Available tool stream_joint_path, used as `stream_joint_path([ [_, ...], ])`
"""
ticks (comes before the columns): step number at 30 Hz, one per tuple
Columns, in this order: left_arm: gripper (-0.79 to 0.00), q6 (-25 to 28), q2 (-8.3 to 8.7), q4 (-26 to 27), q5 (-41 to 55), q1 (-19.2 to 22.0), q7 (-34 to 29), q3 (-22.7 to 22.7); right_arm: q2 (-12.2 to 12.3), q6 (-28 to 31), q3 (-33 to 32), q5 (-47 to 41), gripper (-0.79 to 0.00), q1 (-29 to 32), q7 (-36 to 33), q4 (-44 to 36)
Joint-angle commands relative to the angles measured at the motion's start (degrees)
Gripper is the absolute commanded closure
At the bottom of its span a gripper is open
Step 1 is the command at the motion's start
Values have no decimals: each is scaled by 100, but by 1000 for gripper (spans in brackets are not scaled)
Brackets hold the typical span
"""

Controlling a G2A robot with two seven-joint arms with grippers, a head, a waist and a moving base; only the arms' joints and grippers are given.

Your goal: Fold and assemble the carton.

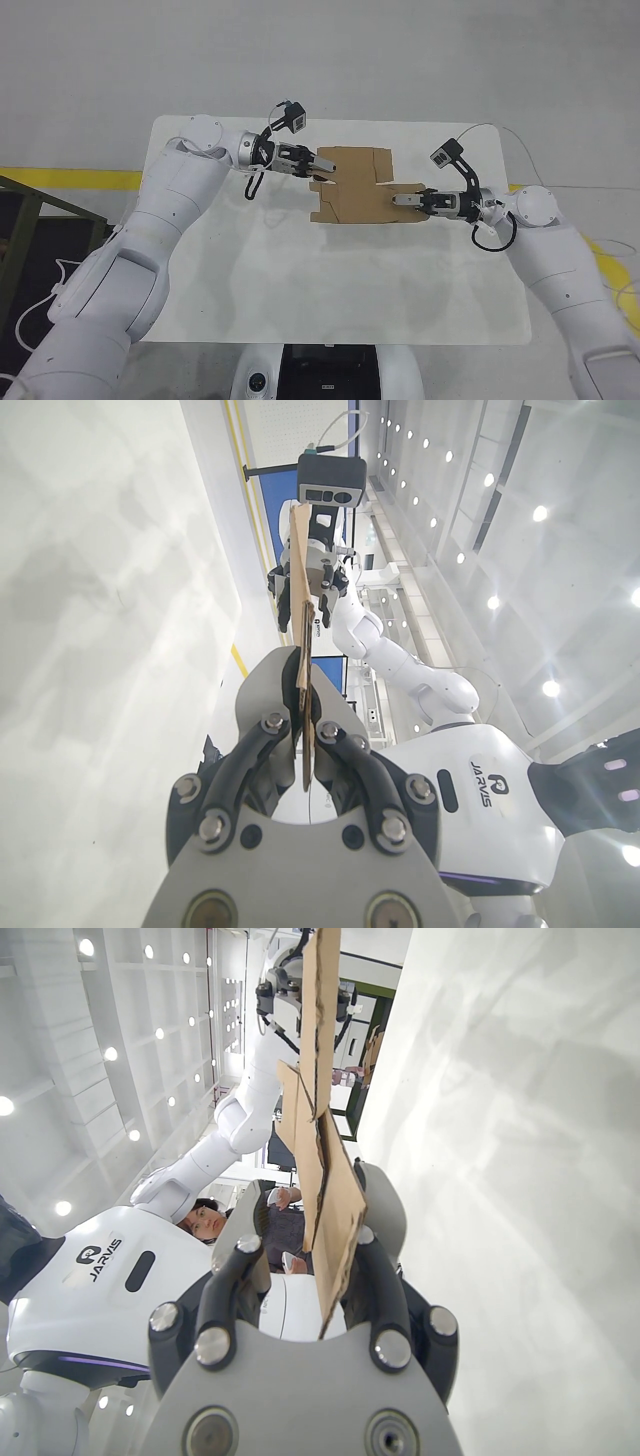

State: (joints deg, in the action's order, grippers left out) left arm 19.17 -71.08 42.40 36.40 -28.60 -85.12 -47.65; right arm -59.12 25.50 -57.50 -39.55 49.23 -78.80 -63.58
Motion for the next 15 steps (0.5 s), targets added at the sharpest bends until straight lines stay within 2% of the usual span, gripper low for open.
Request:
stream_joint_path([
  [1,0,11,-2,-10,-20,13,11,18,6,9,26,2,-268,-11,9,5],
  [9,0,100,-15,-70,-146,71,101,108,32,40,121,-32,-219,-57,40,26],
  [13,0,142,-23,-121,-185,101,142,149,44,42,162,-37,-135,-77,43,72],
  [15,0,151,-27,-142,-186,113,151,165,48,45,188,-37,-62,-89,45,92],
])
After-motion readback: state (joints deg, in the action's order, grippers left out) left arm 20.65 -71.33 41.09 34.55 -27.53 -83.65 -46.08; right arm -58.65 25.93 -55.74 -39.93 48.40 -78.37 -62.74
